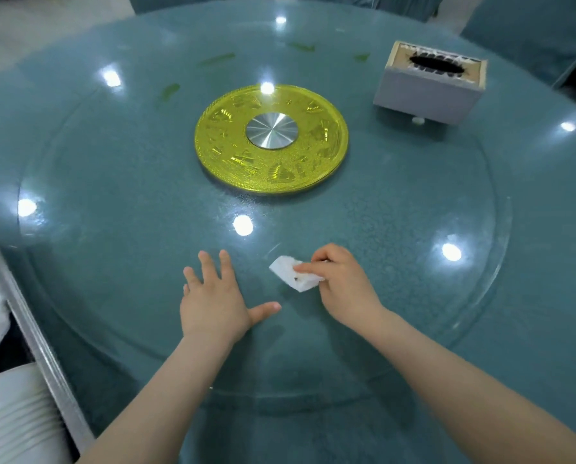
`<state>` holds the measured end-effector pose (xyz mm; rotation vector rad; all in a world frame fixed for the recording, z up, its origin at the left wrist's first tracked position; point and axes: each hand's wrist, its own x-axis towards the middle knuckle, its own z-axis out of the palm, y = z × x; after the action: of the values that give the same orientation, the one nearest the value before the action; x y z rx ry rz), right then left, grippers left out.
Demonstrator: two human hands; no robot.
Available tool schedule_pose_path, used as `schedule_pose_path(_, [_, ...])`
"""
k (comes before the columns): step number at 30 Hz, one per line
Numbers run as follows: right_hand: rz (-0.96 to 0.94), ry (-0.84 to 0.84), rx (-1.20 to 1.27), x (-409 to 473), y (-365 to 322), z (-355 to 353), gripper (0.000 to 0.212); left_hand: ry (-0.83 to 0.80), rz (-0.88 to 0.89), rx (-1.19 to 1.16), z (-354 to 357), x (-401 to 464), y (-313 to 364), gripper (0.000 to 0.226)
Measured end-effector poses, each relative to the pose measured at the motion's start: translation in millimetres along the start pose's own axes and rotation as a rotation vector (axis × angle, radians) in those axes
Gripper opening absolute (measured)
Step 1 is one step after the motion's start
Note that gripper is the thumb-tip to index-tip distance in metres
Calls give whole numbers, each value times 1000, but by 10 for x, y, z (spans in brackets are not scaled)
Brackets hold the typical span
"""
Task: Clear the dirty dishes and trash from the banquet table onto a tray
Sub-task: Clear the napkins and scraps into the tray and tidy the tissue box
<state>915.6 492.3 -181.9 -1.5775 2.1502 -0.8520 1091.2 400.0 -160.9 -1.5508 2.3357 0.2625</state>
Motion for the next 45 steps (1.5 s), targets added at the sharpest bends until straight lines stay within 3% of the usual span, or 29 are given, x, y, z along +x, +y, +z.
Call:
schedule_pose_path(5, [293, 400, 35, 432, 290, -354, 38, 41, 69, 1, 34, -80, -1, 119])
schedule_pose_path(7, [411, 399, -15, 683, 403, -425, 39, 81, 105, -28, 71, -110, 12, 104])
schedule_pose_path(9, [508, 348, -110, 860, 451, -397, 40, 146, 157, -86, 114, -148, 12, 74])
schedule_pose_path(12, [501, 254, -175, 987, 334, -264, 45, 242, 248, -216, 173, -217, -16, 47])
schedule_pose_path(16, [236, 44, -118, 754, -19, 84, 51, 237, 338, -374, 252, -328, 86, 51])
schedule_pose_path(21, [78, 19, -53, -65, -7, 80, 44, 131, 467, -502, 311, -417, 282, 52])
schedule_pose_path(27, [175, 133, -73, -610, 366, -364, 46, 170, 396, -539, 331, -581, 56, 51])
schedule_pose_path(32, [544, 342, -7, -510, 367, -425, 38, 143, 47, -307, 309, -439, -528, 71])
schedule_pose_path(35, [515, 330, 59, -466, 185, -373, 37, 45, -91, -180, 309, -376, -737, 81])
schedule_pose_path(39, [413, 270, 120, -450, -99, -181, 39, 9, -64, -111, 329, -486, -617, 82])
schedule_pose_path(45, [426, 223, 261, -475, -283, -65, 37, 173, 115, -48, 320, -778, -298, 68])
